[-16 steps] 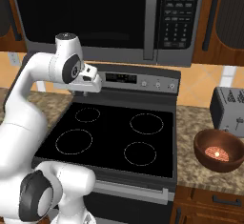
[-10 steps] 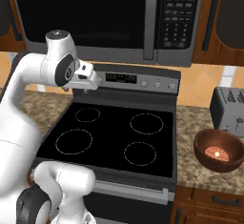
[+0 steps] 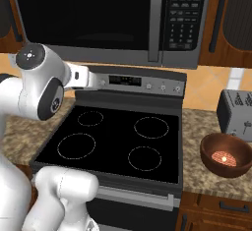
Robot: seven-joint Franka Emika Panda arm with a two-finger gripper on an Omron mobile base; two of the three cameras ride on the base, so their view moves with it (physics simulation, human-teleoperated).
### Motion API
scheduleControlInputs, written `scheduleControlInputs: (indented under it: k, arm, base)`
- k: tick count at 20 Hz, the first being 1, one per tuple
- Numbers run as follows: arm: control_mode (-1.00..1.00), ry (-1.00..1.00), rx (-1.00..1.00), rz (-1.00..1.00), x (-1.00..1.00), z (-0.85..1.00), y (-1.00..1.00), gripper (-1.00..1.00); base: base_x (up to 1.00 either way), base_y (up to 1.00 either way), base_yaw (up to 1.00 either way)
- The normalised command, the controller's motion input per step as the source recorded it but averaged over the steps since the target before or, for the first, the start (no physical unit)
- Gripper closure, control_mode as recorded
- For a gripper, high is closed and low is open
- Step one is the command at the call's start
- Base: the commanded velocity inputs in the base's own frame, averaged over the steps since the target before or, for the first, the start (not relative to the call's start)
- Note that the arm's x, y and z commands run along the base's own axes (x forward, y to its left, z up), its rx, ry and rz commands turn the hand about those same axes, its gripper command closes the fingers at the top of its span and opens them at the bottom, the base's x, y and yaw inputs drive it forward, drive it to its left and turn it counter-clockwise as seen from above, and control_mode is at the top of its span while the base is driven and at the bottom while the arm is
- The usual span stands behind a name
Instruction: Open the microwave, place the bowl with waffle inside the microwave, then close the microwave door and turn it on.
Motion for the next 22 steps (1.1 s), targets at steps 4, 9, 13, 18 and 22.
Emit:
scheduleControlInputs:
  k: [4, 9, 13, 18, 22]
  arm:
    - [-1.00, -0.07, 0.02, 0.00, -0.01, 0.05, -0.37, -1.00]
    - [-1.00, -0.28, 0.01, 0.00, -0.21, 0.41, -0.59, -1.00]
    - [-1.00, -0.10, 0.03, 0.00, 0.00, 0.75, -1.00, -1.00]
    - [-1.00, 0.00, 0.09, 0.00, 0.00, 0.93, -0.96, -1.00]
    - [-1.00, 0.02, 0.06, 0.00, 0.03, 0.55, -0.70, -1.00]
  base:
    - [0.00, 0.00, 0.00]
    - [0.00, 0.00, 0.00]
    - [0.00, 0.00, 0.00]
    - [0.00, 0.00, 0.00]
    - [0.00, 0.00, 0.00]
